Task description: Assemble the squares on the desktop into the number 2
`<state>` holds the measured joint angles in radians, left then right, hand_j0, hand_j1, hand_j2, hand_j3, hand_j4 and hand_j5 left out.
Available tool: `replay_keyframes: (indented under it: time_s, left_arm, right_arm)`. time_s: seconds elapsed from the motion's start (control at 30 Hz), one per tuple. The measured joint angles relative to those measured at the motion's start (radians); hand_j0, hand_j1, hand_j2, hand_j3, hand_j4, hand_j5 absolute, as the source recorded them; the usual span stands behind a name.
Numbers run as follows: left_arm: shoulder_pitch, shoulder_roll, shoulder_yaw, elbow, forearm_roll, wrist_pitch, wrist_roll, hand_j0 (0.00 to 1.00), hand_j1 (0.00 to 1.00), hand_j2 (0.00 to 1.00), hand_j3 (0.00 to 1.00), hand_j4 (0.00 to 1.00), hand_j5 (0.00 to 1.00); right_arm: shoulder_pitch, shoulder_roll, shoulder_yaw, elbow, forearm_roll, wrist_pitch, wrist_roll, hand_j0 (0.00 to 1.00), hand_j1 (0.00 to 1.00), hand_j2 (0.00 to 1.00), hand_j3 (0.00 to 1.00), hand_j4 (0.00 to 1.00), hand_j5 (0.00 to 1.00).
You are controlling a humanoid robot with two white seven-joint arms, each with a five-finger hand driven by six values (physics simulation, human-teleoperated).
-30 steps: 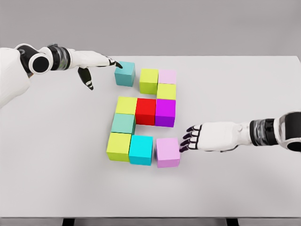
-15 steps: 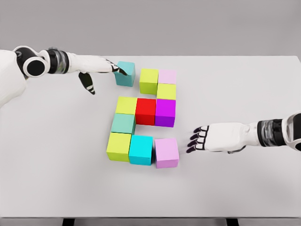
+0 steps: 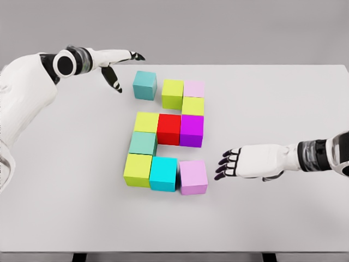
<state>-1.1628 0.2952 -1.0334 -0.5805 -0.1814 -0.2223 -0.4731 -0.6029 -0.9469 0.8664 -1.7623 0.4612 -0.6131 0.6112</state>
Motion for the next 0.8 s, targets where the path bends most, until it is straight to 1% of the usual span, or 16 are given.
replay_keyframes:
  time_s: [0.2, 0.3, 0.47, 0.6, 0.7, 0.8]
  left_arm:
    - [0.0, -0.038, 0.002, 0.002, -0.041, 0.166, 0.005, 1.0, 1.0, 1.0, 1.0, 1.0, 1.0]
    - [0.002, -0.05, 0.002, 0.002, -0.049, 0.206, 0.02, 1.0, 1.0, 1.0, 1.0, 1.0, 1.0]
    - [0.009, -0.069, -0.001, 0.001, -0.053, 0.225, 0.035, 1.0, 1.0, 1.0, 1.0, 1.0, 1.0]
    - [0.014, -0.071, -0.029, -0.012, -0.056, 0.227, 0.032, 1.0, 1.0, 1.0, 1.0, 1.0, 1.0]
    - [0.014, -0.063, -0.051, -0.042, -0.056, 0.226, 0.004, 1.0, 1.0, 1.0, 1.0, 1.0, 1.0]
    - [0.015, -0.059, -0.061, -0.055, -0.055, 0.223, -0.023, 1.0, 1.0, 1.0, 1.0, 1.0, 1.0]
  right_arm:
    - [0.0, 0.028, 0.011, 0.0, -0.001, 0.0, 0.0, 1.0, 1.0, 1.0, 1.0, 1.0, 1.0]
    - [-0.002, 0.035, 0.012, 0.0, -0.001, 0.0, 0.0, 1.0, 1.0, 1.0, 1.0, 1.0, 1.0]
    - [-0.003, 0.043, 0.014, 0.0, -0.001, 0.0, 0.0, 1.0, 1.0, 1.0, 1.0, 1.0, 1.0]
    - [-0.003, 0.049, 0.014, 0.0, -0.001, 0.0, 0.0, 1.0, 1.0, 1.0, 1.0, 1.0, 1.0]
    - [-0.008, 0.055, 0.018, 0.0, -0.001, 0.0, 0.0, 1.0, 1.0, 1.0, 1.0, 1.0, 1.0]
    - [-0.008, 0.058, 0.021, 0.0, -0.001, 0.0, 0.0, 1.0, 1.0, 1.0, 1.0, 1.0, 1.0]
